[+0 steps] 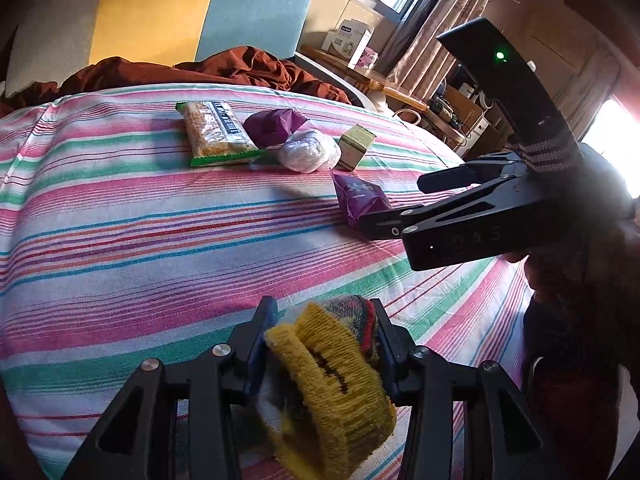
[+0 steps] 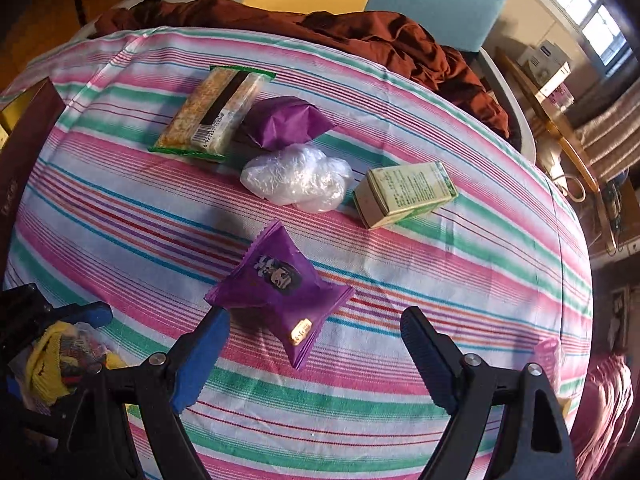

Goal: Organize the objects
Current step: 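Grasp the purple snack packet with the right gripper, then carry the yellow knitted item to the gold tray and release it with the left gripper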

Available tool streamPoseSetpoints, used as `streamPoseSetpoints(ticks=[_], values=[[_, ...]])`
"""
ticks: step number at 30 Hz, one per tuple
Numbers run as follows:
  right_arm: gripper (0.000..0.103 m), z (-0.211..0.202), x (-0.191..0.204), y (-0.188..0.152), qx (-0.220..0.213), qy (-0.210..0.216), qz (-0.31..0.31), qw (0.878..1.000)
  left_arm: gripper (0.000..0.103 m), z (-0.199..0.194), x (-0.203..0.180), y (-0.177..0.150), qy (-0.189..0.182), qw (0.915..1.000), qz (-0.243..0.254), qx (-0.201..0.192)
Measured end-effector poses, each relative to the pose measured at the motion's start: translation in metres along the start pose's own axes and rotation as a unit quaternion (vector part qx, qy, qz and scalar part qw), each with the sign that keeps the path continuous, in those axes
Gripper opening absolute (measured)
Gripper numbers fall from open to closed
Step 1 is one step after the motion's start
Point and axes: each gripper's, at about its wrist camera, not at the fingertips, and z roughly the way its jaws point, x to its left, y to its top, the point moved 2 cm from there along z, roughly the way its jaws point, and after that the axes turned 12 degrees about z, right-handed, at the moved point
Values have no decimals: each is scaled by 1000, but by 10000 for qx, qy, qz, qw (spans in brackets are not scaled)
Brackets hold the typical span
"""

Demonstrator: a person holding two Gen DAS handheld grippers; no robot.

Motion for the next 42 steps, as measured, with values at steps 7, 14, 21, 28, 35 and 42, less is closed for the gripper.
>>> streamPoseSetpoints(ticks=[7,14,21,28,35,42], values=[[48,16,4,13,133,410,126,9990,48,0,1,-1,-65,10000,-18,-71],[37,10,-2,-7,440,549,1128,9911,48,0,2,-1,-90,9999,-27,-95],[37,1,-16,-46,509,889,2290,9680,48,-3,-1,-3,4,9999,59,-85],[37,2,-13,-44,405,710,2113,9740,47,-4,-8,-4,220,9994,260,-24],[37,2,-13,-42,308,633,1966,9780,50,-3,-19,-3,565,9966,581,164],[37,3,-18,-39,279,683,1964,9777,49,-7,-21,-3,724,9957,531,238]])
